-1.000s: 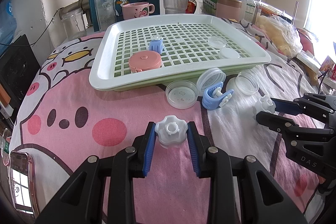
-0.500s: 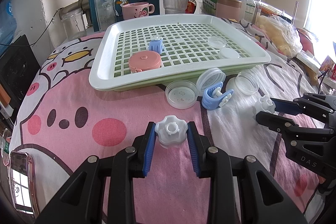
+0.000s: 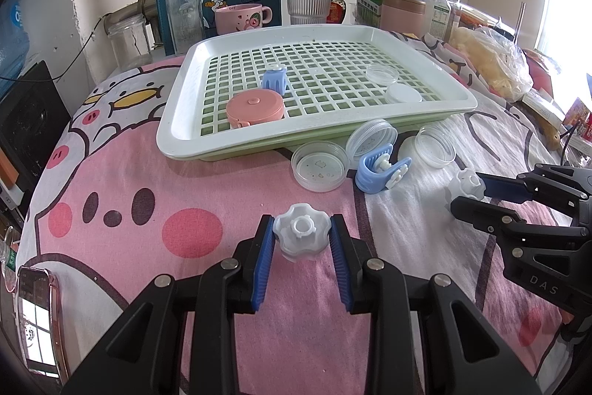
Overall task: Organize rigid objects
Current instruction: 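Hold the white flower knob in the right tool above the bedspread, then lower the white knob onto the tray with the left tool while the right tool lowers its knob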
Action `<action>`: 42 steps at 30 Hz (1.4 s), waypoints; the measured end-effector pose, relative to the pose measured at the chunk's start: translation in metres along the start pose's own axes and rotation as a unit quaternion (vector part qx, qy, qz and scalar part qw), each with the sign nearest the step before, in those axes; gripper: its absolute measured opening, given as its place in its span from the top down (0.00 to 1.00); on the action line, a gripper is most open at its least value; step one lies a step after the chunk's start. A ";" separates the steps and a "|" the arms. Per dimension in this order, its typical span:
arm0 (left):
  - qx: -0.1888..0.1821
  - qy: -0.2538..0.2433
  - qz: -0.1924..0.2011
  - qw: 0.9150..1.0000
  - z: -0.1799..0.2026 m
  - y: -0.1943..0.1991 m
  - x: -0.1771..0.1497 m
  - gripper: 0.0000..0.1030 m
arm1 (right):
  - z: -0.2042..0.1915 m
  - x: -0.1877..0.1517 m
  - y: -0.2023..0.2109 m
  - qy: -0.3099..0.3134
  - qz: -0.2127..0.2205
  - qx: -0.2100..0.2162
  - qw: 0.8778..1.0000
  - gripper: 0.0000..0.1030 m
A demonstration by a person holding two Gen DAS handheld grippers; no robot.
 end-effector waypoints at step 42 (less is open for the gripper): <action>0.011 0.041 -0.012 0.999 -0.075 -0.085 0.160 0.72 | 0.090 0.162 -0.063 -0.074 0.014 0.036 0.997 0.72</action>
Point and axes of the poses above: each gripper's, at about its wrist camera, not at the fingertips, and y roughly against the way its jaws point, z to its right, x to its top, the point moved 3 cm from there along -y, roughly the way its jaws point, and after that the axes turned 11 degrees about z, right-handed, at the moved point
